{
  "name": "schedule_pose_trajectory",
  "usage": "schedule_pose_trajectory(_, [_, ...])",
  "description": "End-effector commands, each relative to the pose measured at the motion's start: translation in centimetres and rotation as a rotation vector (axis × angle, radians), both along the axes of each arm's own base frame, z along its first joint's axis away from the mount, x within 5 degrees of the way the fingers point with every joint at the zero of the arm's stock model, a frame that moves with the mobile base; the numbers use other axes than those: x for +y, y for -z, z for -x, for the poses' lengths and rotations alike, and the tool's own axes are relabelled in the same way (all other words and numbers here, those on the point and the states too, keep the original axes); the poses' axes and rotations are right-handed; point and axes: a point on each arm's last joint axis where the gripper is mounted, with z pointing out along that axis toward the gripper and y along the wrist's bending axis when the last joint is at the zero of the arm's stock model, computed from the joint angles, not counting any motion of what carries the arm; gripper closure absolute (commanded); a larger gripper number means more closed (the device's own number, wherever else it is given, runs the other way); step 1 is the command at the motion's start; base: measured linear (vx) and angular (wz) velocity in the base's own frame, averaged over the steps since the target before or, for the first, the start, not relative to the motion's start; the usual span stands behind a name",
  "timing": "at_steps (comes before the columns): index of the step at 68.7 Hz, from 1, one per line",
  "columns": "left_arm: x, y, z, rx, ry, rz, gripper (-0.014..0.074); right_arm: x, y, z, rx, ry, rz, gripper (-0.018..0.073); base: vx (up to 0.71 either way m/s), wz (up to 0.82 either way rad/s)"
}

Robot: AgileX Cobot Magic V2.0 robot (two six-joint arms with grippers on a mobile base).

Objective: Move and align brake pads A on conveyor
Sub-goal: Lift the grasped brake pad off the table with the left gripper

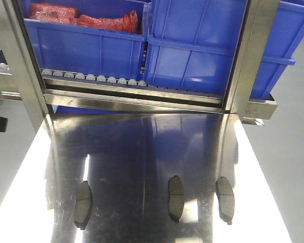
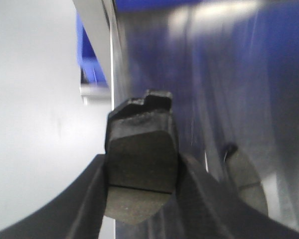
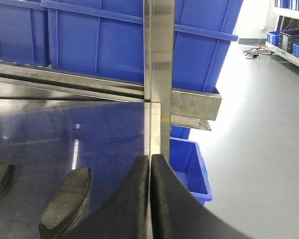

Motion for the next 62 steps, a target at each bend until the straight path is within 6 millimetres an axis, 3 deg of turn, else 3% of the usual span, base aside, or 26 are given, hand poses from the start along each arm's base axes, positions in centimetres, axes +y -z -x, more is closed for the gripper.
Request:
schedule_pose_trajectory(1, [0.2,-2.3,1.7,-0.204,0.015,0.024,0.0602,-0.1,-0.4,0.0,-0.072,0.007,0.013,0.0571,0.00,0.00])
schedule_pose_trajectory(39, [1.1,4.0,11.4,-0.404,0.068,0.102,0.0602,-0.1,-0.4,0.0,-0.074,0.007,0.013,0.0571,0.00,0.00])
schedule_pose_trajectory(62, [1.4,5.4,13.6,-0.458,0.095,0.075,0.0602,-0.1,-0.4,0.0,-0.074,0.007,0.013,0.0571,0.00,0.00])
